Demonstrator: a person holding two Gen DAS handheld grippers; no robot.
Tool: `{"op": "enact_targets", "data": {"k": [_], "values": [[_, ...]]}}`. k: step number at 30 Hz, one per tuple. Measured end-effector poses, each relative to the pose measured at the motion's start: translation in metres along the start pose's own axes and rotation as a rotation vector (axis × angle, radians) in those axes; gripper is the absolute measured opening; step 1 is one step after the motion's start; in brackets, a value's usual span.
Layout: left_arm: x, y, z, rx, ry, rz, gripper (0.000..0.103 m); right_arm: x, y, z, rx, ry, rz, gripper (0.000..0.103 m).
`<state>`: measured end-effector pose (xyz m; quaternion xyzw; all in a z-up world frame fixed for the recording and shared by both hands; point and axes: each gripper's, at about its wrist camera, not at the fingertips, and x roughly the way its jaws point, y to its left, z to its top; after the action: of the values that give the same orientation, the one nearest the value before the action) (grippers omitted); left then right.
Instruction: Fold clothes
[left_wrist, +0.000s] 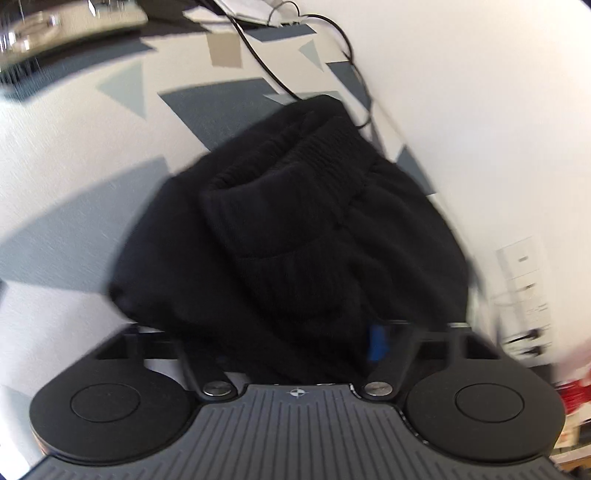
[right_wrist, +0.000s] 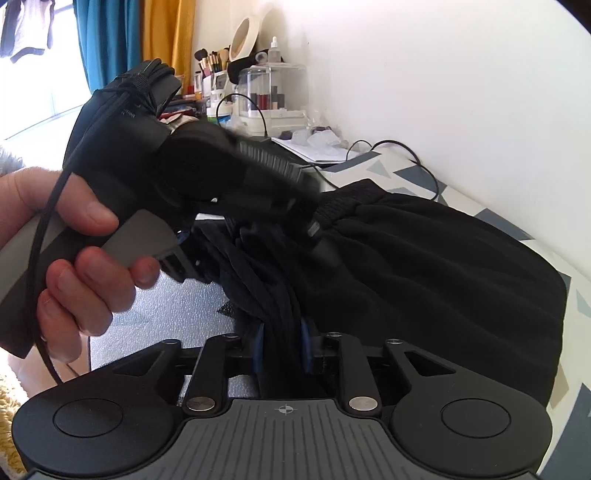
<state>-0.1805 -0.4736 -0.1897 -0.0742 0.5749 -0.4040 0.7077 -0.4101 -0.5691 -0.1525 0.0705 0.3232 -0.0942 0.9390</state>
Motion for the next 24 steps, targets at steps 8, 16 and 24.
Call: {"op": "enact_targets", "data": {"k": [8,16,24], "values": [[-0.01,0.013,0.011,0.054,-0.004,0.008,0.039,-0.046,-0.077,-0.004,0.259,-0.137,-0.185,0.091],[-0.009,0.019,0.018,0.13,-0.014,0.023,0.039,-0.006,-0.191,-0.016,0.734,-0.142,-0.295,0.091],[-0.011,0.028,0.025,0.162,-0.014,0.017,0.04,0.042,-0.206,-0.015,0.774,-0.068,-0.293,0.098]]}}
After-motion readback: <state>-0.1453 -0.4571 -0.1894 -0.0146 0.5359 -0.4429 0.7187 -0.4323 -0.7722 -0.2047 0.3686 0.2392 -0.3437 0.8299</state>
